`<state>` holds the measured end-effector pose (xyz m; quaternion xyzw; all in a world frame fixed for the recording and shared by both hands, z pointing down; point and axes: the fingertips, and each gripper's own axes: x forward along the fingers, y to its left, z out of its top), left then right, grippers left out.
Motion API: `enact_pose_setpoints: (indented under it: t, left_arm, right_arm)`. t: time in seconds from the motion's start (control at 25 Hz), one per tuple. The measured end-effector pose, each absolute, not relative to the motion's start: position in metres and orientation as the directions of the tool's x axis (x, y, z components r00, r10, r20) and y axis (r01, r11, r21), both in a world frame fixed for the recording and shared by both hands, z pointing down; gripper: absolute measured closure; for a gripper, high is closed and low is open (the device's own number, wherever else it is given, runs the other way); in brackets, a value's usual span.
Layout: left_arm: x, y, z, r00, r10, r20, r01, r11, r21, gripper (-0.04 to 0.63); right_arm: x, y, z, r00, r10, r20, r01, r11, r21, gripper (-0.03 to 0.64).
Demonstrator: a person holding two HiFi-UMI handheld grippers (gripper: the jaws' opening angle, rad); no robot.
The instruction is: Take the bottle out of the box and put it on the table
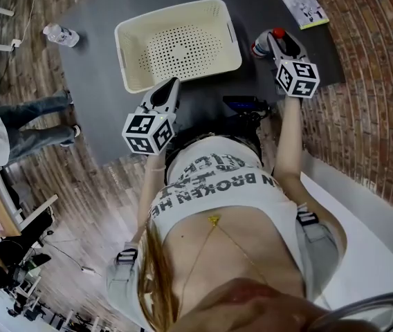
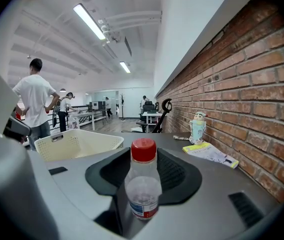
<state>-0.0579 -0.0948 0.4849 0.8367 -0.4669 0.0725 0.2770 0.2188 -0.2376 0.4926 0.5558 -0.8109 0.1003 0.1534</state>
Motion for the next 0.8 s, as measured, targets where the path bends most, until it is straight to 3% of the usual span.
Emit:
enact_pose_setpoints:
  t: [0.8]
  left_arm:
    - [-0.07, -0.091, 0.485, 0.542, -0.752, 0.376, -0.825, -0.392, 0.407, 0.595]
  right_arm:
    - [0.22, -0.235, 0.494, -0.319, -0.857, 0.404, -0.937, 0.348, -0.001, 0.442]
